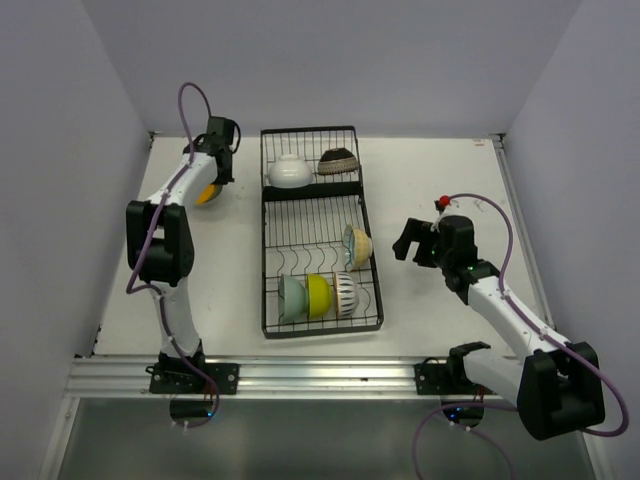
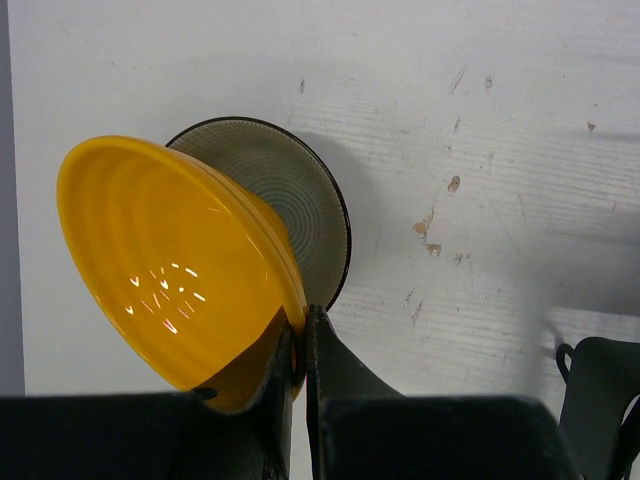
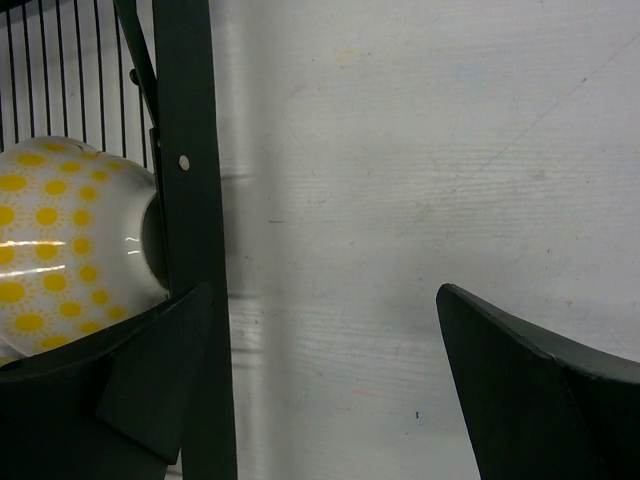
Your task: Unload the bowls from the dish rack
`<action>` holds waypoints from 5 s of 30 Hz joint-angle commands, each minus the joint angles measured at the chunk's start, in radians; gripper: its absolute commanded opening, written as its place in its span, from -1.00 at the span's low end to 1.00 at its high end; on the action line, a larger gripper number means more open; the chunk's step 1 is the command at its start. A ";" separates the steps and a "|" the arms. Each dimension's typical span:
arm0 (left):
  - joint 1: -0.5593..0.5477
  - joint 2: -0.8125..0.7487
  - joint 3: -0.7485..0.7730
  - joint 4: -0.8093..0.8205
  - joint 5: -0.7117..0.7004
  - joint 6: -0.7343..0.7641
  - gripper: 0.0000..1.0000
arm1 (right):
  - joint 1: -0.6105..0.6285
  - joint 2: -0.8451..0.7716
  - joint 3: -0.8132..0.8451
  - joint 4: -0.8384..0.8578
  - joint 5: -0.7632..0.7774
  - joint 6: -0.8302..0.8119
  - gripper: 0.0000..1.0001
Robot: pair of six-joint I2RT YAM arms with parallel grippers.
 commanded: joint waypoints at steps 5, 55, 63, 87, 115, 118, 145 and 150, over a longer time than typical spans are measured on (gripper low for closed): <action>0.010 -0.001 0.027 0.013 -0.036 0.012 -0.65 | 0.004 0.004 0.043 0.010 0.006 -0.014 0.97; 0.005 -0.245 -0.194 0.164 0.085 -0.059 -0.13 | 0.006 0.007 0.040 0.014 0.009 -0.013 0.97; -0.049 -0.670 -0.461 0.301 0.379 -0.126 0.17 | 0.004 0.010 0.037 0.017 0.010 -0.013 0.97; -0.601 -0.480 -0.682 0.858 0.587 -0.484 0.50 | 0.004 -0.016 0.025 0.022 0.010 0.004 0.97; -0.682 -0.303 -0.693 0.982 0.626 -0.602 -0.98 | 0.004 -0.013 0.025 0.019 0.023 0.003 0.97; -0.682 -0.323 -0.739 1.028 0.617 -0.620 -1.00 | 0.004 -0.010 0.027 0.019 0.021 0.003 0.97; -0.665 -0.323 -1.032 1.774 0.666 -0.807 -1.00 | 0.006 0.008 0.033 0.017 0.024 -0.002 0.97; -0.661 -0.322 -1.007 1.775 0.688 -0.798 -1.00 | 0.004 0.008 0.033 0.016 0.027 0.000 0.97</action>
